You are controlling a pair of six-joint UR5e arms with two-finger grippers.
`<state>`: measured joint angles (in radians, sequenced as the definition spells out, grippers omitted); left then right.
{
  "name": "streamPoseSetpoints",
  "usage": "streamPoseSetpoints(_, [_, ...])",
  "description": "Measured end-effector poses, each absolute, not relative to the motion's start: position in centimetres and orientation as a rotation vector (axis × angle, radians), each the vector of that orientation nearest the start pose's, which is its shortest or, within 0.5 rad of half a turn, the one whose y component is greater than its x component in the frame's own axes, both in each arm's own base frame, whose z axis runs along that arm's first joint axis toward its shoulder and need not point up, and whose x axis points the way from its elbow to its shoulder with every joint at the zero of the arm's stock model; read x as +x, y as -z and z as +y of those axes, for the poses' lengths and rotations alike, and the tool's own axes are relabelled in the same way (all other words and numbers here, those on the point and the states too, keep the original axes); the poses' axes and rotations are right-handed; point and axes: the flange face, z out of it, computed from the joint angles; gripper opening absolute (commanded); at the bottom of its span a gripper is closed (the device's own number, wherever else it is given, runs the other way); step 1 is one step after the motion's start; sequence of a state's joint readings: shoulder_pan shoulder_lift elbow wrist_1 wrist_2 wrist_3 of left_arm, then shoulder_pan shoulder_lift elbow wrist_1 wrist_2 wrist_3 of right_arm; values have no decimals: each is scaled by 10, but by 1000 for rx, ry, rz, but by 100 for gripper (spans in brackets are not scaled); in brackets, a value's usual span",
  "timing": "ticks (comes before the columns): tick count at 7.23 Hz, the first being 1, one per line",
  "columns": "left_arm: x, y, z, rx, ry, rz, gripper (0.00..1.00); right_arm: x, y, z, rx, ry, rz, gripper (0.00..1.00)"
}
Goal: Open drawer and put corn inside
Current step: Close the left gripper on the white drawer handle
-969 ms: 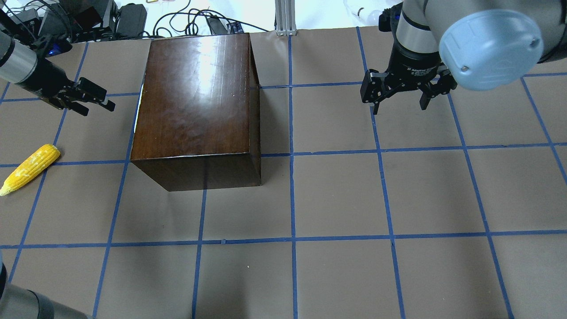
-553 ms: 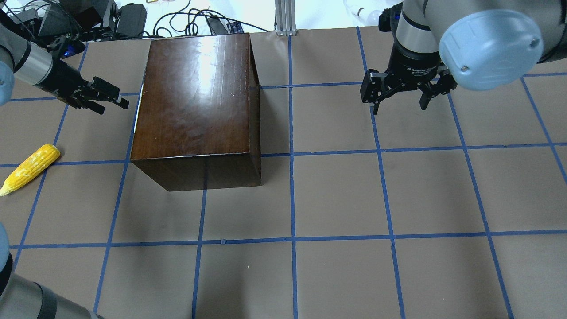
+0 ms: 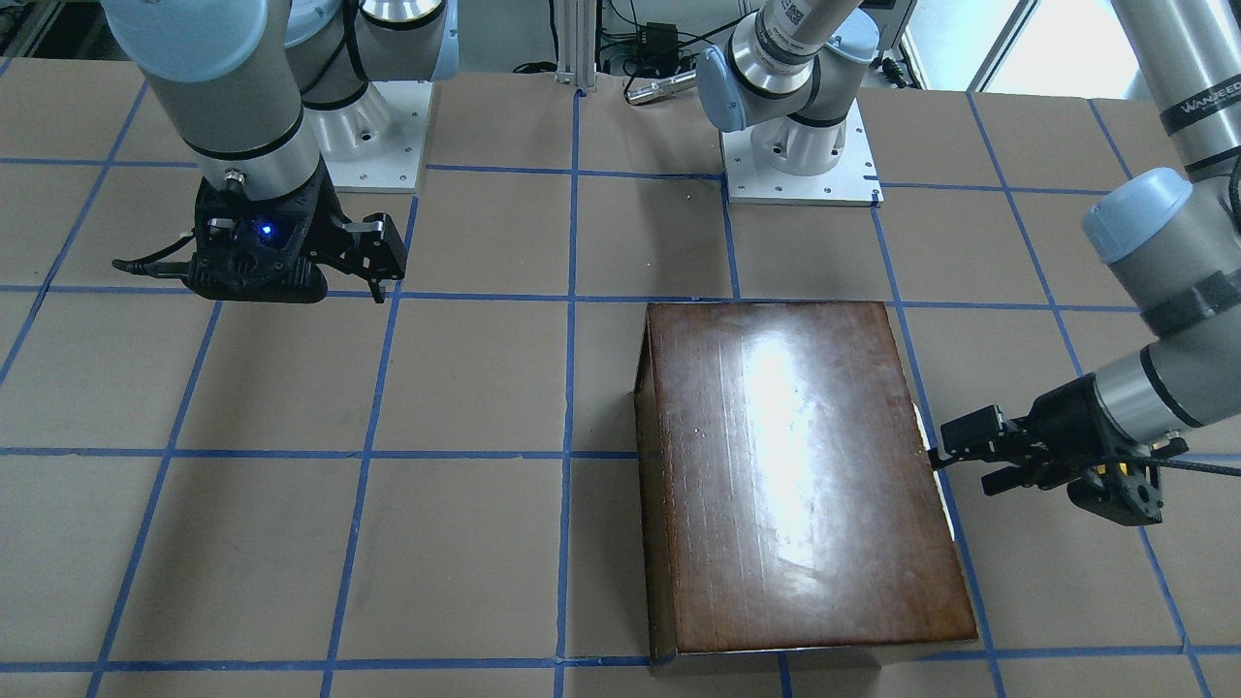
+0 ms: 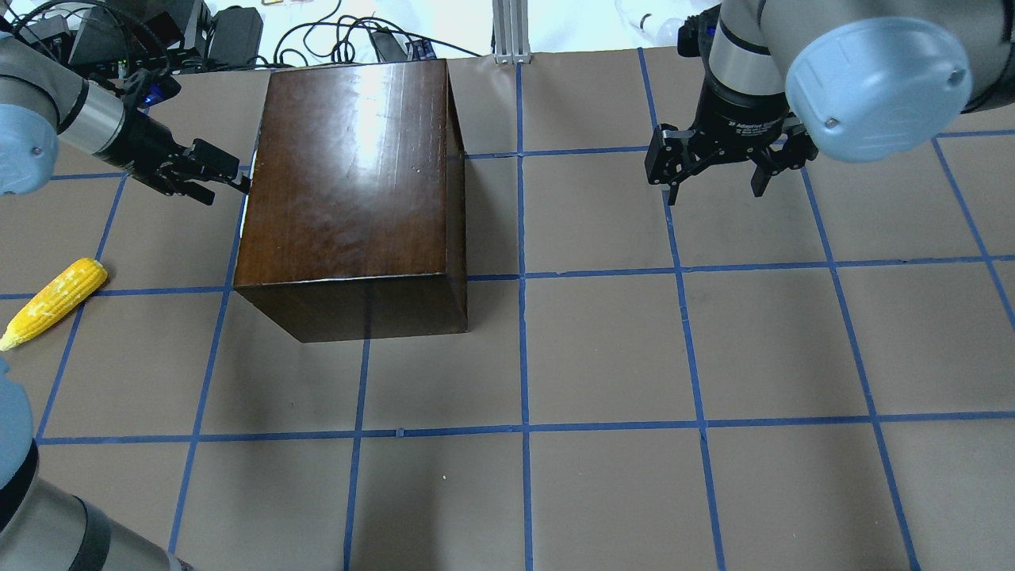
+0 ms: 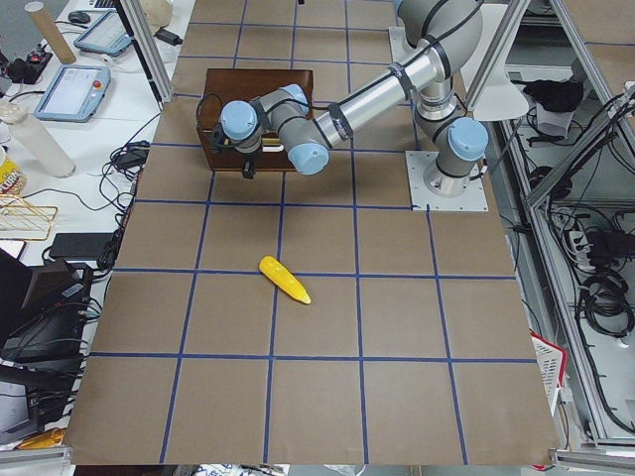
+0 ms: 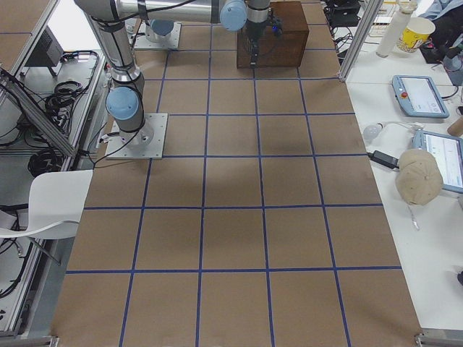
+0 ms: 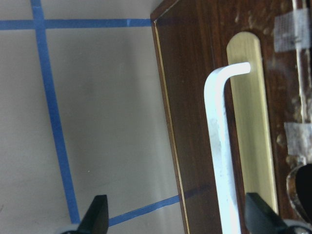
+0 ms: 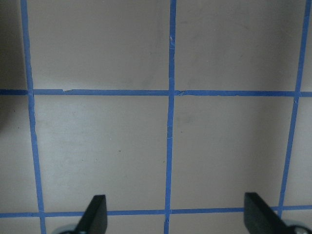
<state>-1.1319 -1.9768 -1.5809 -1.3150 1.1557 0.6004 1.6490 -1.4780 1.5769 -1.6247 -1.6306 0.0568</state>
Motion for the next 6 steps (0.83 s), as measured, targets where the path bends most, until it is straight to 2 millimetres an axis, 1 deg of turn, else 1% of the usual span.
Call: streamPoseSetpoints(6, [102, -262, -632, 228, 90, 3598, 100, 168, -443, -513, -37, -66, 3203, 100])
